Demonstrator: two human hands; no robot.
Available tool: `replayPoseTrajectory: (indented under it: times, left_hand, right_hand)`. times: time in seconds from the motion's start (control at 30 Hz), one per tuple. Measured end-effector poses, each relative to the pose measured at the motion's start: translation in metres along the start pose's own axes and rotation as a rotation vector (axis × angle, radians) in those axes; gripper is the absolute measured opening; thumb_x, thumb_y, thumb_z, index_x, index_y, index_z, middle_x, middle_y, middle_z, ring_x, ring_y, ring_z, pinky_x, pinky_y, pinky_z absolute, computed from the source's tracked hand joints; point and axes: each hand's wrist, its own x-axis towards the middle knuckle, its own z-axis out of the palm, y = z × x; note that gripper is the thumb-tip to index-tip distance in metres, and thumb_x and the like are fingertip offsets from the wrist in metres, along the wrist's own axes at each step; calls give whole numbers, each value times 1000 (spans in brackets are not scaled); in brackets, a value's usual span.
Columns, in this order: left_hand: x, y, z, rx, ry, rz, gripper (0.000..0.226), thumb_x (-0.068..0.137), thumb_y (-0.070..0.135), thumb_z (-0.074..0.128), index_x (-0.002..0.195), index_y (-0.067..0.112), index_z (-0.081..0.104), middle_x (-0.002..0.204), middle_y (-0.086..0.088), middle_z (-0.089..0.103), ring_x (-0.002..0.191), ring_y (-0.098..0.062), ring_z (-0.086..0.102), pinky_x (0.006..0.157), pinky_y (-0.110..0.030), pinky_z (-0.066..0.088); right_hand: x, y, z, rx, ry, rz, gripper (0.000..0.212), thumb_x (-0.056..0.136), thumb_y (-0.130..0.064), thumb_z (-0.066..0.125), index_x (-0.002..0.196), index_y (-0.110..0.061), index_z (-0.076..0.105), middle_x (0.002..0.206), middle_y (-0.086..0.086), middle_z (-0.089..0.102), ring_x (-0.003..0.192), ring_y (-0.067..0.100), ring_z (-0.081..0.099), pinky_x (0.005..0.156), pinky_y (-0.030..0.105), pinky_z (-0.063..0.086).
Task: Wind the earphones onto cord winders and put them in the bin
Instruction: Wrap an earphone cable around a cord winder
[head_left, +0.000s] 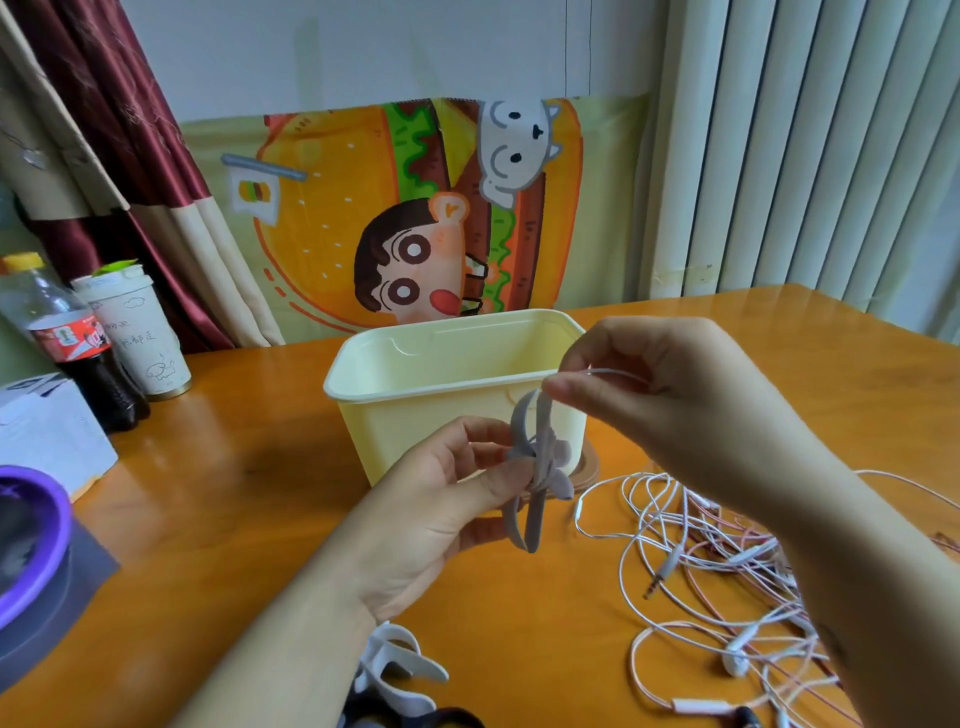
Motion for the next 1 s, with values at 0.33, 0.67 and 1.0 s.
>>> replayPoseTrajectory:
  times: [0.33,0.67,1.0]
  left_hand:
    - [3,-6,-4,-284,-104,-87,71,55,34,91,114,7,62,98,-19,70,76,-16,68,57,-22,53]
    - [-3,-1,5,-89,-49,-46,34,68,19,68,101,14,63,99,-10,73,76,-11,66,57,-19,51]
    - [-2,3,5,-109,-66,75,25,74,17,73,100,18,77,106,-9,73,92,-20,70,75,-27,57]
  right_hand:
    - [-3,-11,4,136,-102,-75,23,75,-43,62,74,-21,67,68,-4,65,58,7,57,51,15,41]
    - [4,26,1,98,18,140,29,67,-47,67,68,-18,66,52,-10,48,48,2,38,46,12,28]
    - [3,46,28,343,-111,332,30,75,-46,74,71,-17,67,64,9,50,60,20,36,56,34,30]
